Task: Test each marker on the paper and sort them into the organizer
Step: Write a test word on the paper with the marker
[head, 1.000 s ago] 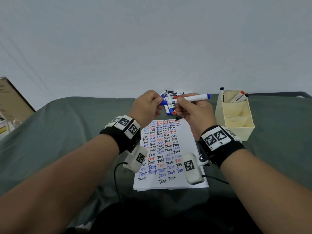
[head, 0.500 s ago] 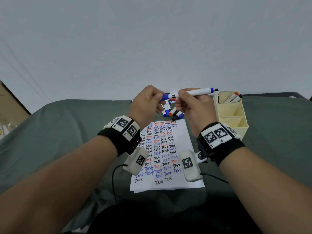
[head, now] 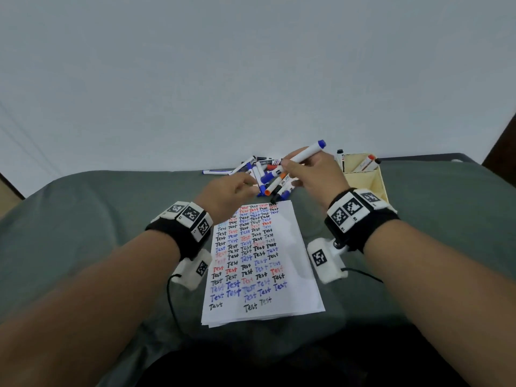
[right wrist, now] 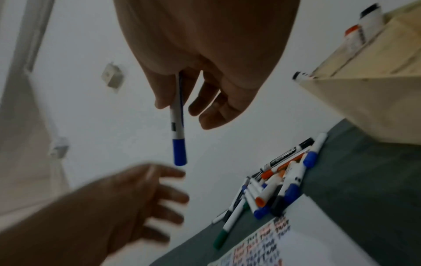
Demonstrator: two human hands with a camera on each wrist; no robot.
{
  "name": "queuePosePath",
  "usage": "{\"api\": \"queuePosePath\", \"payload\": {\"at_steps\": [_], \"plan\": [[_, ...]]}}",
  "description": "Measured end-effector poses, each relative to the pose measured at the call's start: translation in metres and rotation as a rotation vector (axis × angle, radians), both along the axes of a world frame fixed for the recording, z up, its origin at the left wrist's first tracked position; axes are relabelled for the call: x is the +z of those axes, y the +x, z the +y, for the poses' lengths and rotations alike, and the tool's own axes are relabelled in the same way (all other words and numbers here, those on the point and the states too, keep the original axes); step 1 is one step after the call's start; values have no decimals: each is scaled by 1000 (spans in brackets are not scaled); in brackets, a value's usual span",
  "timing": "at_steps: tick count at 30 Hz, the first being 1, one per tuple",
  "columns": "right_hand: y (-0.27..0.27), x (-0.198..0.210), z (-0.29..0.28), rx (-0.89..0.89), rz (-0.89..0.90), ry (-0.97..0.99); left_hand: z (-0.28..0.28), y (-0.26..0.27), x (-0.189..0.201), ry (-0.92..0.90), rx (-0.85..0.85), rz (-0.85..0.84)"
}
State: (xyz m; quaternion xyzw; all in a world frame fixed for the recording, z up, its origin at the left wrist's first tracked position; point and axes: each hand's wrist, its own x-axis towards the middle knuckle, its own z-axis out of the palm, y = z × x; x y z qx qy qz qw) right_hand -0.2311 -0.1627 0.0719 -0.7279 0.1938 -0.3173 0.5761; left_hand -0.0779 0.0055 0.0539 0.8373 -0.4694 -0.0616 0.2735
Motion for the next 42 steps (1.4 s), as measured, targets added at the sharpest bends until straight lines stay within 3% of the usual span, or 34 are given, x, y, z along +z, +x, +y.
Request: {"api": "queuePosePath", "payload": {"at_steps": [3, 6, 9, 13, 18, 20, 26, 34, 38, 42], "plan": [[0, 10, -34, -220, 84, -133, -2, 10, -24, 352, -33, -137], [-7, 21, -68, -389, 173, -271, 0, 16, -54, 634, -78, -148], [-14, 29, -96, -451, 281, -390, -2, 22, -76, 765, -29, -118], [-19, 30, -118, -448, 344, -519, -3, 30, -100, 746, 52, -180], [-20, 19, -129, -519, 162, -486, 1, 33, -123, 692, 135, -158], [-22, 16, -131, -531, 177, -498, 0, 35, -125, 688, 143, -148], [-22, -2, -137, -425, 420, -586, -1, 33, -119, 715, 140, -142], [-6, -26, -127, -444, 838, -853, 0, 27, -109, 729, 124, -98], [-3, -24, -106, -591, 719, -952, 0, 31, -109, 745, 110, -77], [13, -25, -77, -403, 589, -1057, -1, 33, -111, 741, 110, -81]]}}
